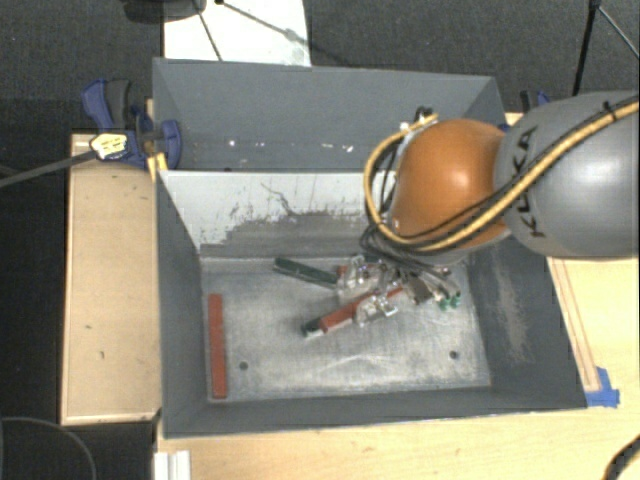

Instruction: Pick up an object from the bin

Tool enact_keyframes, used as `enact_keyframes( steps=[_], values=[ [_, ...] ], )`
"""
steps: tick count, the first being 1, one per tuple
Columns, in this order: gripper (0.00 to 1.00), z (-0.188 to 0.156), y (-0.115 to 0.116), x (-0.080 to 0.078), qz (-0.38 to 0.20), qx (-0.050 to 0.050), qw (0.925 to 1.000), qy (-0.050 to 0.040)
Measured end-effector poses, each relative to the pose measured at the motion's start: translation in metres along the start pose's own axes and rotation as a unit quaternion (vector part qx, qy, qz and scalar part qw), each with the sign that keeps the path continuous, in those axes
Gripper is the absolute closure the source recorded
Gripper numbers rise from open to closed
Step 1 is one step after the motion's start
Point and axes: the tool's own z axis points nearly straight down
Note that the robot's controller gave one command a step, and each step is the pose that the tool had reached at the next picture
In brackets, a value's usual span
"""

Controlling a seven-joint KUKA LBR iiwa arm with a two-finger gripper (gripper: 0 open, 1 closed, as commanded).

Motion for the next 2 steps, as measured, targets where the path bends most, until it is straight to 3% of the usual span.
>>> enact_keyframes(
  steps=[2],
  values=[
    [1.0, -0.0136, -0.0002, -0.0007, 0.001, 0.0, 1.0, -0.0006]
  ],
)
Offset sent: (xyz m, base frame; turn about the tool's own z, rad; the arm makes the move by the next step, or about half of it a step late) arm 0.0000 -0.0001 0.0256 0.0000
